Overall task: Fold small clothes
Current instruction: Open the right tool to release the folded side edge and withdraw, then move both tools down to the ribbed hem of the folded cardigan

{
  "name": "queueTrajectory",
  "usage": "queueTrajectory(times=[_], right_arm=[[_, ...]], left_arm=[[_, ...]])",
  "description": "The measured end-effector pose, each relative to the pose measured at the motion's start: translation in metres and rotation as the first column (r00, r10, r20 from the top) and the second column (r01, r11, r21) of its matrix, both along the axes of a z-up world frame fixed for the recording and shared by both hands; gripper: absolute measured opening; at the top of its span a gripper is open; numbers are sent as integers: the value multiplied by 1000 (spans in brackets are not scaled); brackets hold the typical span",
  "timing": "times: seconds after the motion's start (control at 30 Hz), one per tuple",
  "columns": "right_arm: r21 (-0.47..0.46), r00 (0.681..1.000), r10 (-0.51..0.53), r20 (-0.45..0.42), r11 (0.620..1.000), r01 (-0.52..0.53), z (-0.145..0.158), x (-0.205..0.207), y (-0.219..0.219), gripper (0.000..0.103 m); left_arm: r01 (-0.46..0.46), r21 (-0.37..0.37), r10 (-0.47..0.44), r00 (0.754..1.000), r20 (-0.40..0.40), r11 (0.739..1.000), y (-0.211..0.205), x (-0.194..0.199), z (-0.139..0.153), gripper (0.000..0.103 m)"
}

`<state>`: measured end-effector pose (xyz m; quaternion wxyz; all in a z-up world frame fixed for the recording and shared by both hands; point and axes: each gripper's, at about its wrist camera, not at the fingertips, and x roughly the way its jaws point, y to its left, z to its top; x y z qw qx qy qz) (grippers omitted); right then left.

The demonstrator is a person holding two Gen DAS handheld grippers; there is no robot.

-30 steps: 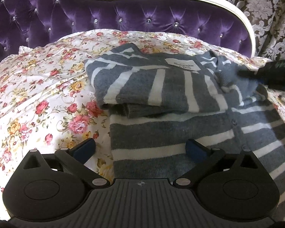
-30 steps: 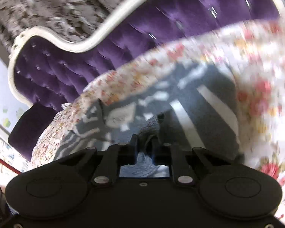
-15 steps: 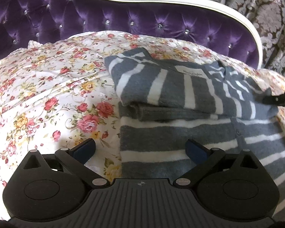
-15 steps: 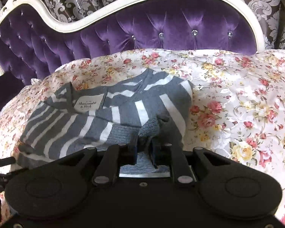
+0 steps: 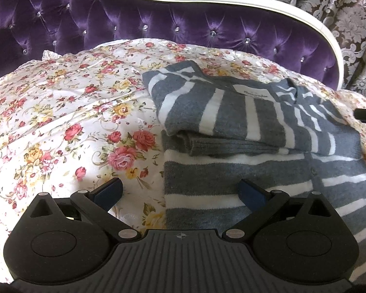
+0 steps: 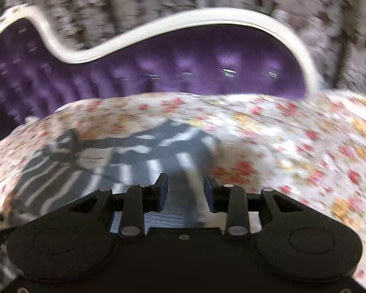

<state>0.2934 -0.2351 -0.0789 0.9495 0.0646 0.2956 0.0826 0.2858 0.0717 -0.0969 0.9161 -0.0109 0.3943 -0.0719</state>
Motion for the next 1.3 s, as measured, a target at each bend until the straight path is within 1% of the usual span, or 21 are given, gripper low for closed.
queueTrajectory(times=[0.1,0.17,0.2,0.27,0.3,0.33,0.37,0.4,0.47,0.5,0.53,0.57,0.6,0.67,0.73,0.8,0.87,1.03,1.1,1.17,1.3], right_arm=[[-52,991,130,4,990,-130,-2,-4,30,45],[-106,980,200,-13,974,-200,-7,-6,49,45],[-142,972,232,-41,962,-235,-12,-5,60,45],[-200,954,278,-116,934,-297,-24,-5,77,44],[-248,948,291,-129,916,-315,-29,-7,85,46],[-292,947,301,-116,901,-322,-30,-11,90,47],[-306,944,308,-115,893,-329,-29,-12,92,47],[-288,944,312,-108,899,-330,-26,-14,91,47],[-211,950,304,-75,926,-313,-20,-13,84,48],[-190,954,293,-55,935,-299,-19,-12,81,53],[-176,960,277,-33,944,-278,-17,-11,76,64],[-167,966,257,-16,952,-256,-16,-9,72,71],[-157,972,235,-4,960,-233,-16,-7,69,82],[-128,982,185,-25,974,-186,-19,3,59,84],[-102,988,122,-92,986,-132,-28,12,49,92],[-73,986,101,-131,991,-111,-36,18,40,95],[-54,987,106,-121,992,-113,-35,18,39,96],[-53,985,129,-117,989,-136,-35,14,45,102],[-40,985,139,-103,989,-144,-32,12,43,102],[-11,987,141,-72,990,-142,-27,6,38,102],[97,994,107,-1,990,-106,-17,-5,22,102]], left_arm=[[0,0,0,1000,1,1000,0,0,0,102],[2,-1,-2,1000,3,1000,0,0,0,102],[3,-2,-3,1000,3,1000,0,-1,0,102],[4,-6,-4,1000,3,1000,1,-1,1,102],[5,-9,-5,1000,2,1000,2,-2,2,102],[5,-12,-5,1000,1,1000,3,-2,2,102],[4,-16,-4,1000,1,1000,3,-2,3,102],[3,-20,-3,1000,2,1000,3,-3,4,102],[1,-26,-1,1000,5,1000,4,-3,6,102],[1,-27,-1,1000,7,1000,4,-4,6,102],[2,-27,-2,1000,9,1000,4,-4,7,102],[3,-26,-3,1000,11,1000,4,-4,8,102],[4,-25,-4,1000,13,1000,4,-5,9,102],[6,-20,-6,1000,14,1000,4,-5,10,102],[8,-19,-8,1000,8,1000,5,-5,9,102],[12,-30,-13,1000,-16,999,6,-3,7,102],[16,-35,-18,999,-42,999,8,-1,3,102],[21,-4,-21,999,-37,1000,7,-3,1,102],[33,22,-33,999,-30,999,5,-5,-1,102],[38,26,-38,999,-20,999,6,-7,-1,102],[25,10,-25,1000,-17,1000,11,-11,0,102]])
